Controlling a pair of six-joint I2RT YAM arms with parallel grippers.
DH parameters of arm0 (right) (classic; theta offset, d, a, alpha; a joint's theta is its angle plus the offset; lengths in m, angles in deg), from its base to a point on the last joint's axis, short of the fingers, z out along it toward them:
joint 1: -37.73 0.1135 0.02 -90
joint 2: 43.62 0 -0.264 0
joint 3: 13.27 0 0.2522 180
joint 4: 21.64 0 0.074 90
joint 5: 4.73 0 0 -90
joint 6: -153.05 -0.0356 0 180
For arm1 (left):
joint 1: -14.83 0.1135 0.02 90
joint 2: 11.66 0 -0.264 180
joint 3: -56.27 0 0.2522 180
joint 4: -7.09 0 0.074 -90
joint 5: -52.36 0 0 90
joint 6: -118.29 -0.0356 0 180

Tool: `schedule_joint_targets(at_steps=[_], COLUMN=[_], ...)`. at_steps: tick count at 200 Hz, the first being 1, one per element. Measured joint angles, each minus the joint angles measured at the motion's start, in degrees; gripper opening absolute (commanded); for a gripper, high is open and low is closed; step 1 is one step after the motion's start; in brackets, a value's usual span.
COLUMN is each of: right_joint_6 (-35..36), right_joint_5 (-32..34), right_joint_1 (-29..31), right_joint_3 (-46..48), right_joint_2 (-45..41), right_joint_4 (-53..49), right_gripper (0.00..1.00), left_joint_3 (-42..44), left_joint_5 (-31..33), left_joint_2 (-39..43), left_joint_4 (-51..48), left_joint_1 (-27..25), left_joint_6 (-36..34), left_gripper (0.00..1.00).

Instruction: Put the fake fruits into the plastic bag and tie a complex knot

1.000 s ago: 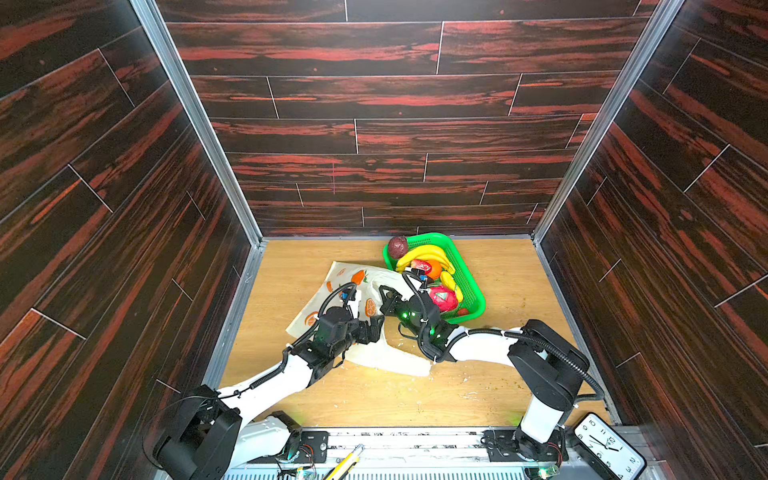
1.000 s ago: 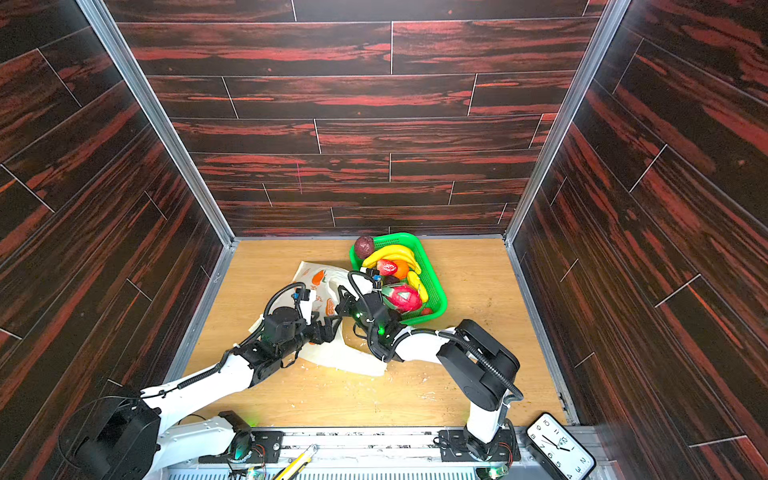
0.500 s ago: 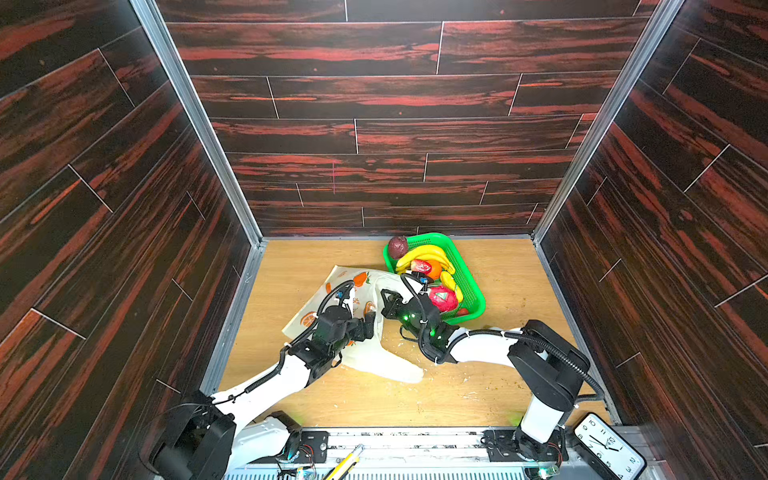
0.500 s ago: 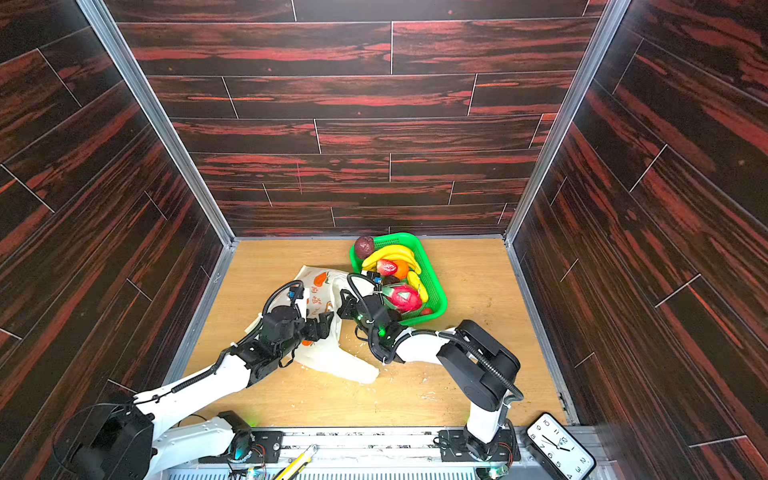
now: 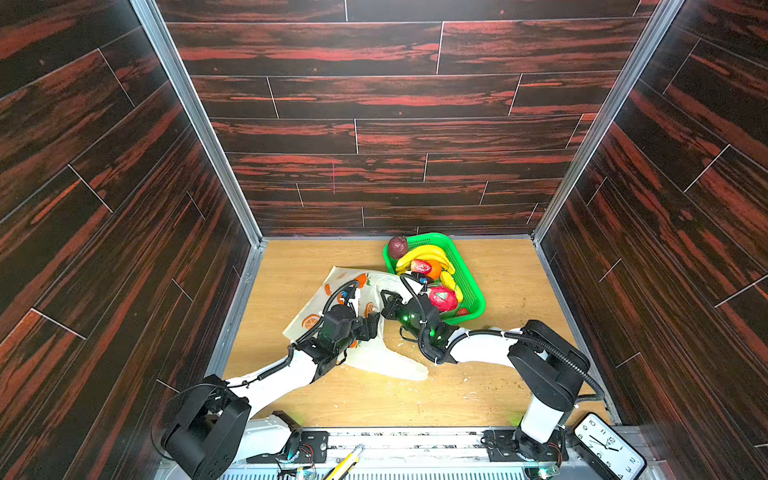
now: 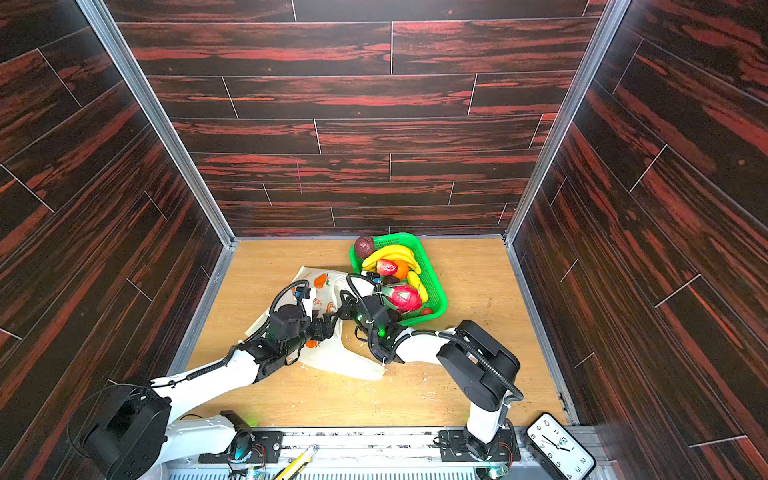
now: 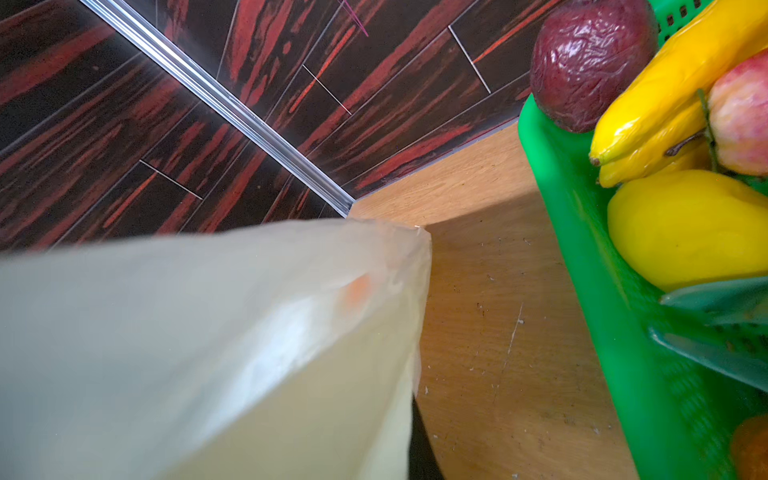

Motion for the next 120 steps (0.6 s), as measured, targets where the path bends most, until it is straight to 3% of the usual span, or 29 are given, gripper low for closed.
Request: schedule_joint_targets(at_steps=[38, 78, 120], right_joint_6=[-0.35, 0.85, 3.39], right_joint_5=[-0.11, 0.48, -2.54], right_joint_1=[0.00, -0.04, -2.91], right_joint_3=[0.22, 0.85, 0.83], right_joint_2=[-0.13, -3.06, -4.70], right_joint_4=[-0.87, -6.73, -13.86], right_gripper=[0.00, 0.00, 0.00], left_joint_3=[-2.34, -10.03, -24.33], left_joint_5=[2.99, 8.28, 4.68], left_joint_2=[0.00, 4.63, 6.19], left_joint_4=[-4.61, -19.98, -37.79], left_joint_1=[-0.04, 0.92, 7.63], left_joint_6=[-0.33, -3.61, -7.43], left_gripper=[0.00, 0.00, 0.00])
